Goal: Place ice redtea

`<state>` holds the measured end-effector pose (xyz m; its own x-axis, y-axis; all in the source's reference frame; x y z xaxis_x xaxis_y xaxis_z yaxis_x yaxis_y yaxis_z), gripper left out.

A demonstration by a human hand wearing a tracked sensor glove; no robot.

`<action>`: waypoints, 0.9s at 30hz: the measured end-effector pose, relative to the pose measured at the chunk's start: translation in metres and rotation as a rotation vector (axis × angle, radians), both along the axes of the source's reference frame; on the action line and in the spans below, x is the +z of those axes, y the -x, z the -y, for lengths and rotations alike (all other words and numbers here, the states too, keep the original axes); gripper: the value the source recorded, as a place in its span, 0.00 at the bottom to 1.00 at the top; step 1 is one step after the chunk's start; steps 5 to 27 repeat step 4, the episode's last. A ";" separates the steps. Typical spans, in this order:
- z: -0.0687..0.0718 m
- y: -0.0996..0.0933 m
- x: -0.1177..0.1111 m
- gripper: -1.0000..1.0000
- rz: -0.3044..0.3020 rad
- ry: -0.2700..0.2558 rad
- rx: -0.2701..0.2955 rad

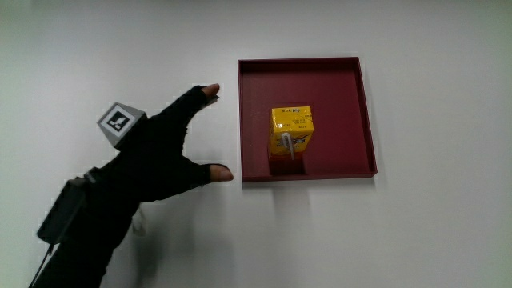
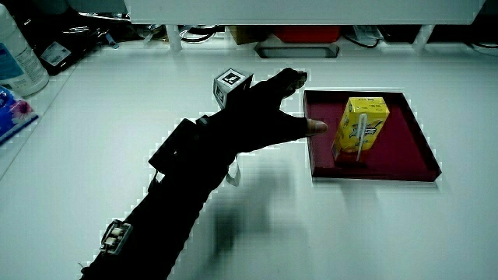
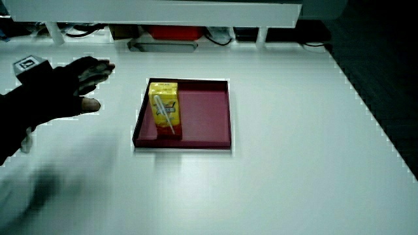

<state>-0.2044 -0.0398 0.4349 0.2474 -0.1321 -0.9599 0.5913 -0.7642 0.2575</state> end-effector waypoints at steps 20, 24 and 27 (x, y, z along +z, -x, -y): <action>0.001 0.014 -0.008 0.00 -0.019 -0.017 -0.009; 0.001 0.014 -0.008 0.00 -0.019 -0.017 -0.009; 0.001 0.014 -0.008 0.00 -0.019 -0.017 -0.009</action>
